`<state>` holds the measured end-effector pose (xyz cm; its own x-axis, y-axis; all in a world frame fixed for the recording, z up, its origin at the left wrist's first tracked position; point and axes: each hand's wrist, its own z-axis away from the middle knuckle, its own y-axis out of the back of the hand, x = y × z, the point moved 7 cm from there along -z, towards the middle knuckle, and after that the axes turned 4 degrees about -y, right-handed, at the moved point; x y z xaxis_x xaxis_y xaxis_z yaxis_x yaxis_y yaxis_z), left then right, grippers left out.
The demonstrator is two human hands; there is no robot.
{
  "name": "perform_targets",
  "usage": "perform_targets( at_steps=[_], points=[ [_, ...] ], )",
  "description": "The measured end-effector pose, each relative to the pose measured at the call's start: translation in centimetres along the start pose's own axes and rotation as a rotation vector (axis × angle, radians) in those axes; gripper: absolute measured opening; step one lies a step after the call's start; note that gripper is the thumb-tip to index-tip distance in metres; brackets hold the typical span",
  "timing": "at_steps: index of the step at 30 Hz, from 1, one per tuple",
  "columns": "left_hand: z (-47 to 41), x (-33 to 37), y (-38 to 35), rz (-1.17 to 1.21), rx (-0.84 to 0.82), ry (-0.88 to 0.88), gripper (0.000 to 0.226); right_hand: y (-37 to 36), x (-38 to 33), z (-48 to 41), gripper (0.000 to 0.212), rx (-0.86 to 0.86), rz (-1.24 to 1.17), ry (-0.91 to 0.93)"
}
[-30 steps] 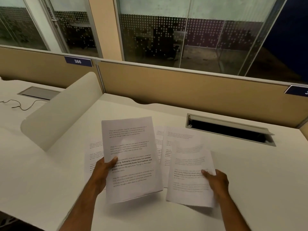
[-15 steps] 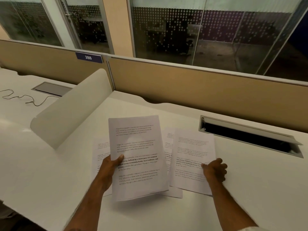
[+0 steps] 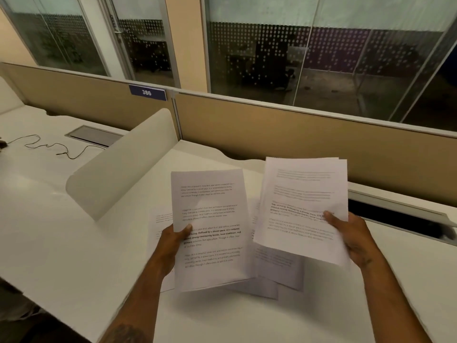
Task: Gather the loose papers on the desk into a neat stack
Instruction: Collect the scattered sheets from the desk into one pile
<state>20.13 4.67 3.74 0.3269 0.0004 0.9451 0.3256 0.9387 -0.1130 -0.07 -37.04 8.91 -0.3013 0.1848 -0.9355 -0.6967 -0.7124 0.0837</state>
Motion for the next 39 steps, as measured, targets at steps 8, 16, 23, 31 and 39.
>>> perform_targets(
  at_steps=[8,16,23,31,39],
  points=[
    [1.1,0.7,-1.7,0.055,-0.039,0.003,0.037,-9.6,1.9,3.5,0.049,-0.358,-0.080,-0.057],
    [2.8,0.2,-2.0,0.103,-0.022,-0.025,0.050,-16.6,5.3,6.7,0.037,-0.431,-0.075,-0.109],
    [3.6,-0.8,-1.7,0.088,-0.032,-0.018,0.048,-18.1,6.1,7.1,0.035,-0.219,0.018,-0.072],
    [3.2,-1.6,2.7,0.032,0.051,-0.029,0.036,-10.1,9.0,2.5,0.063,0.255,0.614,-0.192],
    [1.5,-0.2,5.3,0.033,0.011,-0.024,0.048,-8.1,12.3,-0.4,0.077,0.312,0.769,-0.440]
  ],
)
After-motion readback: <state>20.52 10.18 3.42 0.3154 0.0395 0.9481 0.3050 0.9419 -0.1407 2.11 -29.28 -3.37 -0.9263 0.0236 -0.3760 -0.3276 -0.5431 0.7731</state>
